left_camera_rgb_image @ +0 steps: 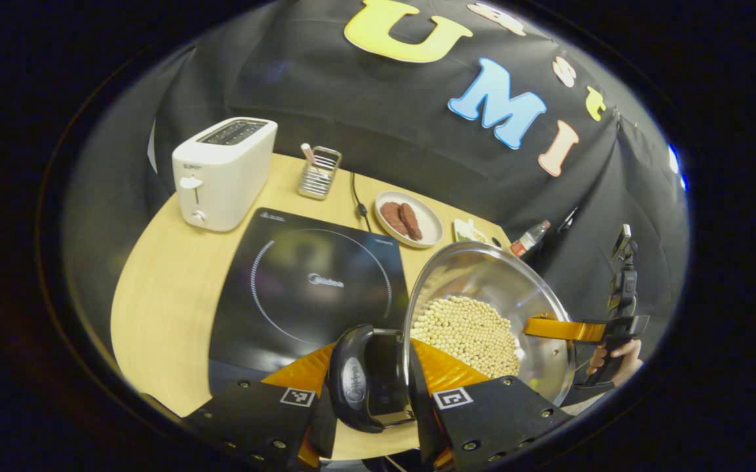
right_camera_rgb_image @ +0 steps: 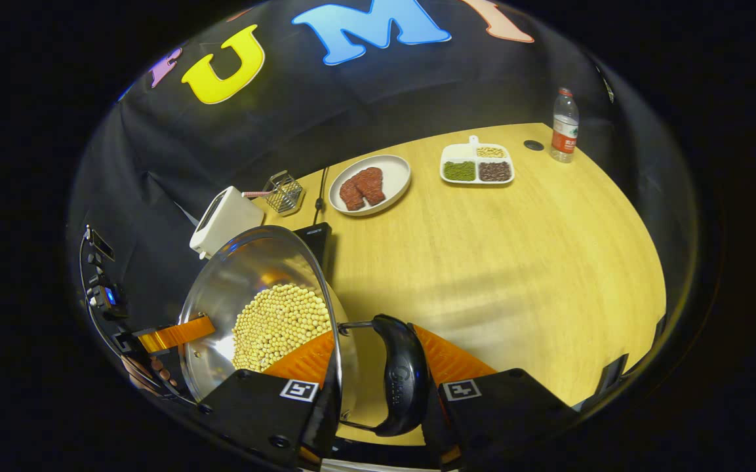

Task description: First push the handle of the pot to place it horizontally, then grasp the pot with both hands and set it on the induction cooktop.

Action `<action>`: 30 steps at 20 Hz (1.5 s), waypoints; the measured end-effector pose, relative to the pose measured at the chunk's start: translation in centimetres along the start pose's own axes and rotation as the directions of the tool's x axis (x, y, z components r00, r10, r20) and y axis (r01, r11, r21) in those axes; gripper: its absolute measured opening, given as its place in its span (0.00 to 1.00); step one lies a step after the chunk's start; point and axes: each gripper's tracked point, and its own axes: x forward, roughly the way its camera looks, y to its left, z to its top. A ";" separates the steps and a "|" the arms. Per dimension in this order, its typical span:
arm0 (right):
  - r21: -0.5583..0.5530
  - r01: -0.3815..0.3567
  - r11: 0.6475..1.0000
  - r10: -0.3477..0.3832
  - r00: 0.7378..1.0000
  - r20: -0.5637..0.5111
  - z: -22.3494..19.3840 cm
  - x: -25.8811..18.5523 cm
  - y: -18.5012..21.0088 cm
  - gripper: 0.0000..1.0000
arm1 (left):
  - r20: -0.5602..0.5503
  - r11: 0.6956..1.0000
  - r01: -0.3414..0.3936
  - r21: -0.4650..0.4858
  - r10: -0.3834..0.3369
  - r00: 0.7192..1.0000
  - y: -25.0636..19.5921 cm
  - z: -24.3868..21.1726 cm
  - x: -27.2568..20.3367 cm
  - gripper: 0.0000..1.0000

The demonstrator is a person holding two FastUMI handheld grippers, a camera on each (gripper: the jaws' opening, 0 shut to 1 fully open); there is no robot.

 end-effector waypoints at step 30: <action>0.001 -0.029 1.000 0.029 1.000 -0.006 4.7 17.2 8.8 0.56 | 0.053 0.997 -0.074 -0.005 0.074 0.996 16.3 7.6 9.4 0.51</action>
